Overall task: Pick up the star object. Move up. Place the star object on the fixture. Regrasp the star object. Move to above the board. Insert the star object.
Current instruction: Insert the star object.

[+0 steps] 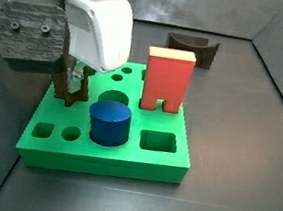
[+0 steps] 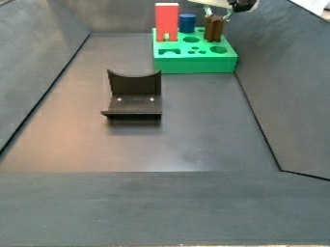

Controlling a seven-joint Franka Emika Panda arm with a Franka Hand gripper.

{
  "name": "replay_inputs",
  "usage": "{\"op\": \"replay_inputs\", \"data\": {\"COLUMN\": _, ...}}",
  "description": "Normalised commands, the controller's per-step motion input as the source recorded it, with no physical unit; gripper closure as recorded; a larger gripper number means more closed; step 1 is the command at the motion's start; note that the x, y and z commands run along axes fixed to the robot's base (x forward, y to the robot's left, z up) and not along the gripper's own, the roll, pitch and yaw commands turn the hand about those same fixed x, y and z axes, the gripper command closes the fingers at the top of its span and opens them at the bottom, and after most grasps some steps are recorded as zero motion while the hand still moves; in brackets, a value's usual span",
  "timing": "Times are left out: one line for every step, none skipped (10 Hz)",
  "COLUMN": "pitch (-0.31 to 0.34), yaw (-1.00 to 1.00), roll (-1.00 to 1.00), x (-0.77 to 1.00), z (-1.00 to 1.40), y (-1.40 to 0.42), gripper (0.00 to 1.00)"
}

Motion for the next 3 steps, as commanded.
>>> {"op": "replay_inputs", "data": {"pitch": -0.059, "yaw": 0.23, "roll": 0.07, "x": 0.0, "z": -1.0, "y": -0.04, "gripper": 1.0}}
{"op": "replay_inputs", "data": {"pitch": -0.02, "yaw": 0.0, "roll": 0.0, "x": -0.06, "z": 0.0, "y": 0.0, "gripper": 1.0}}
{"op": "replay_inputs", "data": {"pitch": 0.0, "yaw": 0.0, "roll": 0.0, "x": 0.0, "z": 0.0, "y": 0.0, "gripper": 1.0}}
